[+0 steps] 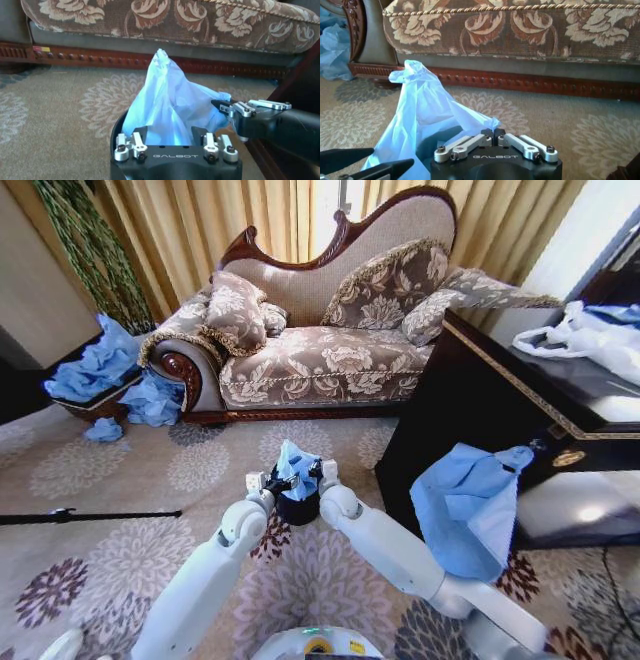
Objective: Place a garbage bag over the trash bin.
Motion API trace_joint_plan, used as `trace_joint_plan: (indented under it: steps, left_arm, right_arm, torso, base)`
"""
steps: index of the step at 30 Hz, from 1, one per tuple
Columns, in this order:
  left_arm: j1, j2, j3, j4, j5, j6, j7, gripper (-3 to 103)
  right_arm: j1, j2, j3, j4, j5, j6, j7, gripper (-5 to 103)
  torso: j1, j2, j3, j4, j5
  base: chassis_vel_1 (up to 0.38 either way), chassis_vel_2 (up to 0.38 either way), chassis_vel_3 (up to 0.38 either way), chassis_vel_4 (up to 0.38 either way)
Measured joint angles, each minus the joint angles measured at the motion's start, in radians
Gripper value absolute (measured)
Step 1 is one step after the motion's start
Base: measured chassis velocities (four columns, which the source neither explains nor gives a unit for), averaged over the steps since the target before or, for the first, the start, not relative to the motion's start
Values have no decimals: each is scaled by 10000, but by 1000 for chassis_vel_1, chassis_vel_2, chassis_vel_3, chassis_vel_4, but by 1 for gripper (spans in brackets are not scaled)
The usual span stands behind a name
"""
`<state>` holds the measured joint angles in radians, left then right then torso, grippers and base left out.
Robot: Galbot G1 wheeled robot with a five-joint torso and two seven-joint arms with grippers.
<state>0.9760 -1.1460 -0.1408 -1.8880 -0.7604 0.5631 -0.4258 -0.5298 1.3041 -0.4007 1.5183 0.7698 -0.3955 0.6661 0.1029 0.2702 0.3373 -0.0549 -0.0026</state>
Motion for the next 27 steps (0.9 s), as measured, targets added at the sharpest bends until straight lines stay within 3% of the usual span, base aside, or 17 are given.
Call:
trace_joint_plan:
  steps: [4, 7, 9, 22, 27]
  left_arm:
    - [48, 43, -61, 99, 54, -68, 50, 48]
    - [67, 40, -90, 138, 102, -120, 90, 40]
    - [74, 33, -102, 143, 112, -134, 105, 40]
    - [329, 25, -343, 81, 141, -301, 200, 2]
    - [479, 97, -471, -53, 142, -386, 186, 0]
  right_arm:
    - [-11, 43, 5, -42, -25, 8, -3, 0]
    - [-15, 47, -3, -42, -28, 10, -2, 0]
    - [-16, 47, -6, -42, -28, 10, -2, 0]
    - [-21, -21, -98, 138, 19, 14, 158, 0]
    - [-48, -15, -146, 198, 21, 33, 227, 0]
  torso:
    - [0, 0, 0, 0, 0]
    - [0, 0, 0, 0, 0]
    - [0, 0, 0, 0, 0]
    - [0, 0, 0, 0, 0]
    - [-1, 0, 0, 0, -1]
  base:
    - [0, 0, 0, 0]
    - [0, 0, 0, 0]
    - [0, 0, 0, 0]
    - [0, 0, 0, 0]
    - [0, 0, 0, 0]
